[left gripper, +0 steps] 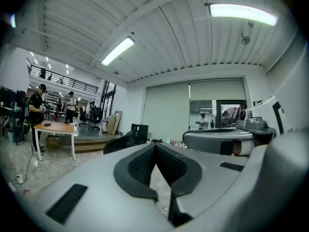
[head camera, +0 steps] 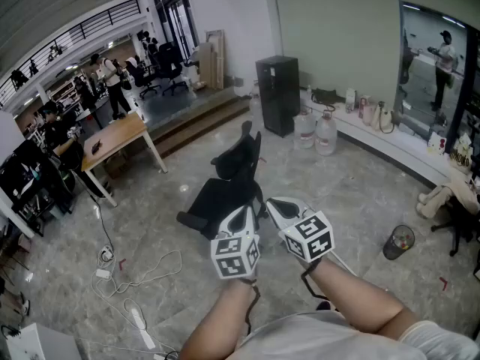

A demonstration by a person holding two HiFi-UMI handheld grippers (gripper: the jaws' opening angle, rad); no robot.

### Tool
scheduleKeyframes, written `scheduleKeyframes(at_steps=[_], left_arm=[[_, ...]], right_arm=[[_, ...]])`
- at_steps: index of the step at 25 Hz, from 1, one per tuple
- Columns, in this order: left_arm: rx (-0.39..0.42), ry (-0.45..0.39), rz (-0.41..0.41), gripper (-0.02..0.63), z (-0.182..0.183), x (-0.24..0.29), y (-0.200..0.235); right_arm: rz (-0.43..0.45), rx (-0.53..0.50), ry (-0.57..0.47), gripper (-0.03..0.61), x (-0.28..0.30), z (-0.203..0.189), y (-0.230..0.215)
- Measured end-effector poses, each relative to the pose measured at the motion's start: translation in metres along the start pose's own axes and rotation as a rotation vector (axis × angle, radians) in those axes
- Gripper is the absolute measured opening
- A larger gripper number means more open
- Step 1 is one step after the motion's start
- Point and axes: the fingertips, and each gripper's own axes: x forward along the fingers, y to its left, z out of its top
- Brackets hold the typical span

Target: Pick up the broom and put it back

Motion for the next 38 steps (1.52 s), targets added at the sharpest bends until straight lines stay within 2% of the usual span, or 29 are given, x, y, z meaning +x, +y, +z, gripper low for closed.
scheduleKeyframes(at_steps=[13,22,25,31,38], left_arm=[[-0.006,0.003,-0.014,0.005,-0.008,0.017,0.004],[-0.015,0.042,-0.049,0.005,-0.029,0.084,-0.001],[-0.016,0.073,-0.067,0.005,-0.042,0.125,-0.011],[-0.013,0.124,-0.080,0.005,-0.072,0.236,-0.026],[-0.020,0.208,-0.057,0.005,-0.103,0.423,-0.064]], right_arm=[[-0.010,0.008,-0.006,0.003,0.008,-0.010,-0.014],[-0.035,0.044,0.025,0.003,0.028,-0.045,-0.071],[-0.059,0.067,0.041,0.003,0.035,-0.064,-0.111],[-0.075,0.129,0.032,0.003,0.065,-0.105,-0.219],[-0.051,0.188,0.100,0.003,0.108,-0.162,-0.408]])
